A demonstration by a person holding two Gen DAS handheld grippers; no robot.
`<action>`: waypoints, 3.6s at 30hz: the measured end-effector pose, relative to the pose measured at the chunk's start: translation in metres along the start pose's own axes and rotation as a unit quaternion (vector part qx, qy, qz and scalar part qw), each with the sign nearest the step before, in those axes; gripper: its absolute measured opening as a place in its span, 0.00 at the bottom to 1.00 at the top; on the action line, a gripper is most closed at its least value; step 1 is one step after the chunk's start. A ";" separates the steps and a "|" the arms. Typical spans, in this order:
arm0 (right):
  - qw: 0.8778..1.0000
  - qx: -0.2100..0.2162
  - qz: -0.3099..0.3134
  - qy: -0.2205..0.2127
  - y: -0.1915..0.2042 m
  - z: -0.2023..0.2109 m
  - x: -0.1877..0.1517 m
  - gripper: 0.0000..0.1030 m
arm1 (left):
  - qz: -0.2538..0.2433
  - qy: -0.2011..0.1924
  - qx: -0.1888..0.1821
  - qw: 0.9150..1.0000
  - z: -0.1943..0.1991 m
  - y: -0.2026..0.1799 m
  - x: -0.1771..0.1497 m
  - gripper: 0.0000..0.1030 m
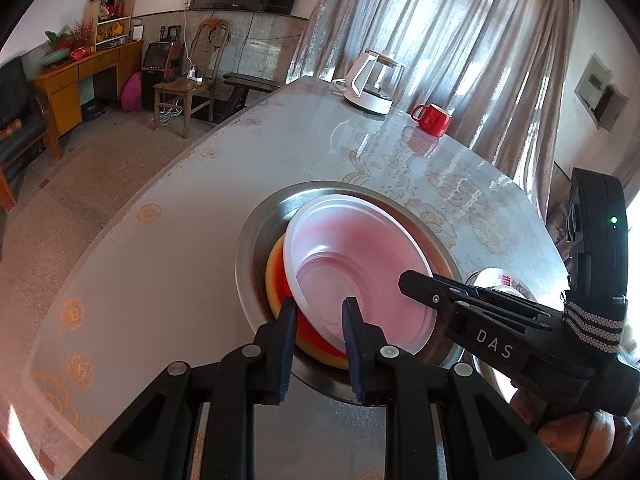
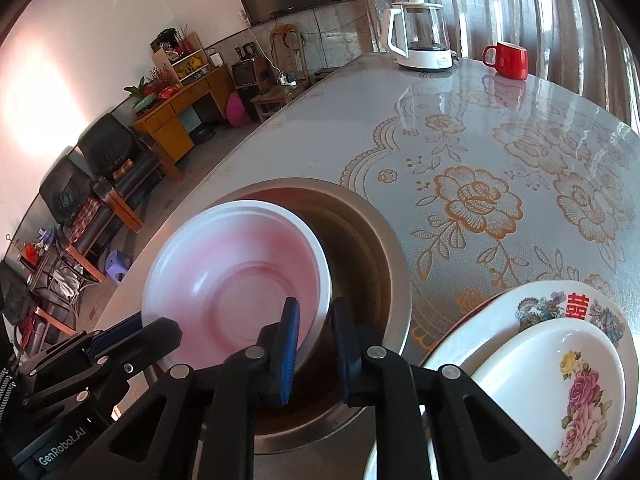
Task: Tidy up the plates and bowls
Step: 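Lower the red bowl into the steel basin onto the yellow bowl, then open the right gripper and release the red bowl in the basin, then grasp the steel basin rim with the right gripper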
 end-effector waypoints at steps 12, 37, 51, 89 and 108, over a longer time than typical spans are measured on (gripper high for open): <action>1.000 -0.001 -0.017 -0.002 -0.003 -0.002 0.007 0.13 | -0.010 -0.006 0.011 1.000 -0.003 -0.001 -0.001 0.23; 0.997 0.011 -0.053 -0.047 -0.017 0.041 -0.002 0.23 | 0.001 -0.031 0.008 0.999 0.018 0.009 0.004 0.37; 0.995 0.075 -0.010 -0.059 0.007 0.061 -0.013 0.25 | 0.024 -0.028 0.031 0.999 0.022 0.038 -0.009 0.38; 0.998 0.009 -0.010 -0.064 -0.003 0.044 -0.008 0.37 | 0.041 -0.012 0.003 0.999 0.005 0.041 -0.001 0.43; 0.997 -0.020 -0.035 -0.059 -0.028 0.040 -0.008 0.27 | 0.054 -0.024 0.001 0.998 0.006 0.055 0.005 0.51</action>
Point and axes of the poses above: each gripper's, at about its wrist camera, not at the fingertips, and z roughly against the way its jaws point, y to its left, x to its top, the point moved 8 cm from there along -z, roughly the way its jaws point, and after that the axes turned 4 degrees about z, right-handed, at the moved point
